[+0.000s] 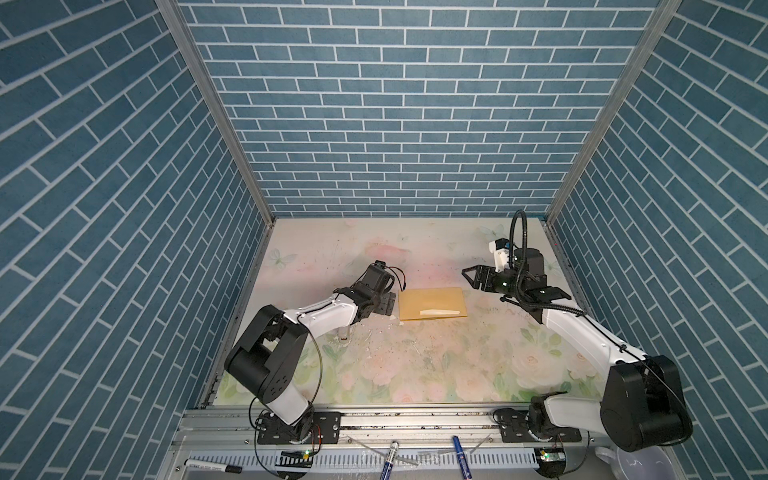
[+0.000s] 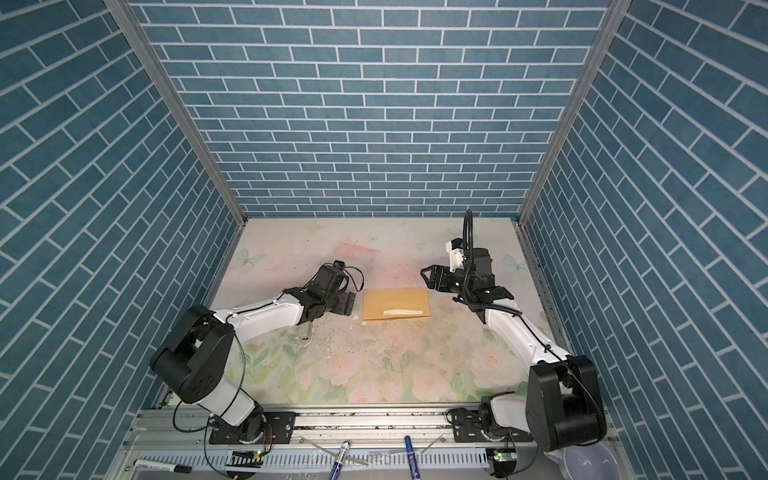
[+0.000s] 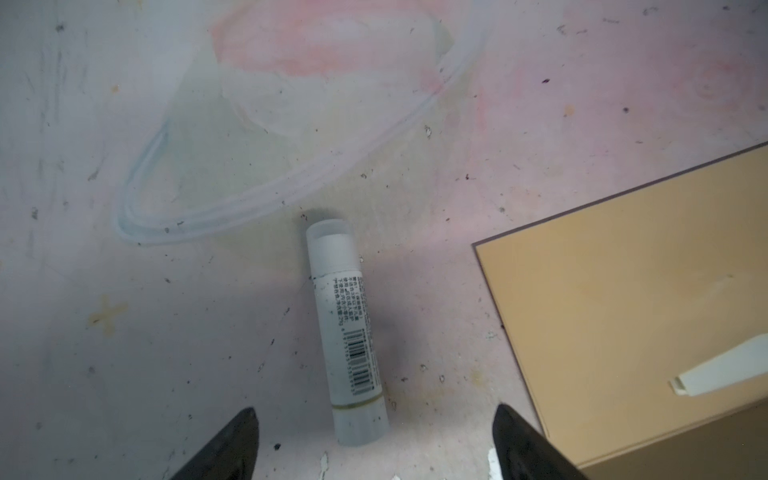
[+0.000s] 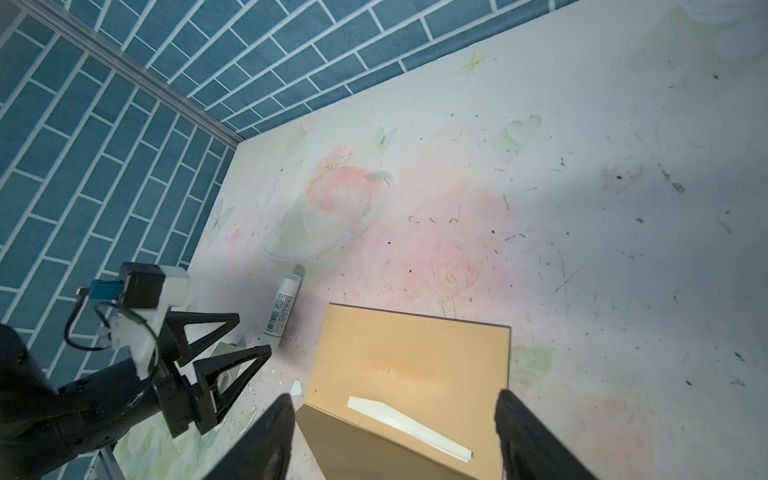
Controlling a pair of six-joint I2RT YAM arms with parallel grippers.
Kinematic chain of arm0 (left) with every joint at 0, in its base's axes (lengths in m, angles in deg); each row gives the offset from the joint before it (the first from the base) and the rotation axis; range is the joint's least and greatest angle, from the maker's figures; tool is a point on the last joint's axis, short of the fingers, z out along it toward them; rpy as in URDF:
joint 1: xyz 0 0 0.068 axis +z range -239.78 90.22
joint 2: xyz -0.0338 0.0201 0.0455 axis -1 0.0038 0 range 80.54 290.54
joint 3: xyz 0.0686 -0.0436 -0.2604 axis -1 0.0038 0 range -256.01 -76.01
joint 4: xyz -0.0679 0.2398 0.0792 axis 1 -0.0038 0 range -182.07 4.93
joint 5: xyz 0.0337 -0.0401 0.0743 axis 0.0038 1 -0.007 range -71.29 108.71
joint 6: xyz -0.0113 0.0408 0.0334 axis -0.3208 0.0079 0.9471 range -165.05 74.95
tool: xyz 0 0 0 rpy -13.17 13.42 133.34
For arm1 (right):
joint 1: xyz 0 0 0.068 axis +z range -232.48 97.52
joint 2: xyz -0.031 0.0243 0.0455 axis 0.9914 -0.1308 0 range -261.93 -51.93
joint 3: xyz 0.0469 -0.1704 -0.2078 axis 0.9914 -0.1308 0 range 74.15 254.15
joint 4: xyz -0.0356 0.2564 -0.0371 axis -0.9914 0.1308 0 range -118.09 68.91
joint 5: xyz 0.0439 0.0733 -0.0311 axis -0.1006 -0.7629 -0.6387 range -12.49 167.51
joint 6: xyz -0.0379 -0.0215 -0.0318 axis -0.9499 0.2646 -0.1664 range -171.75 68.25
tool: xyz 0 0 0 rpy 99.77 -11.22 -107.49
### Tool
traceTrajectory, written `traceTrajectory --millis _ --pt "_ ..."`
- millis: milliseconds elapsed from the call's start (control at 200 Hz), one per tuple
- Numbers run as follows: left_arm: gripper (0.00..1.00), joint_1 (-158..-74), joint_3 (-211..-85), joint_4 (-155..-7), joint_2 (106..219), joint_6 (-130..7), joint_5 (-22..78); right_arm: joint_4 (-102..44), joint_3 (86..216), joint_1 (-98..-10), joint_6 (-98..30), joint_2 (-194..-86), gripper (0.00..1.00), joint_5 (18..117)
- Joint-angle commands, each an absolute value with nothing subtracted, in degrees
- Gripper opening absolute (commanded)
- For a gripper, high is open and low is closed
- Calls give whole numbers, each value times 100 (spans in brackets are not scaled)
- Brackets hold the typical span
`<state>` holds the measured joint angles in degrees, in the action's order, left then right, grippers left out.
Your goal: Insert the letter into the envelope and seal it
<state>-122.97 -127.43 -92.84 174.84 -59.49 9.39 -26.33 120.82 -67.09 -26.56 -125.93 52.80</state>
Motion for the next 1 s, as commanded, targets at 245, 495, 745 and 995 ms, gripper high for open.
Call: traceTrajectory --millis 245,495,745,995 --pt "72 -11990 -13030 -8975 18171 -6022 1253 -2591 11835 -6685 -2846 -12532 76 5281" --pt "59 -11875 -13110 -8859 18424 -6012 1397 -2616 11835 -6676 -2855 -12601 76 5257" --pt "35 -11843 -13121 -8799 18539 -6004 1457 -2625 11827 -6684 -2855 -12593 76 5255" --pt "17 -11835 -12887 -8497 18272 -5819 1547 -2590 11887 -6679 -2863 -12561 76 5213"
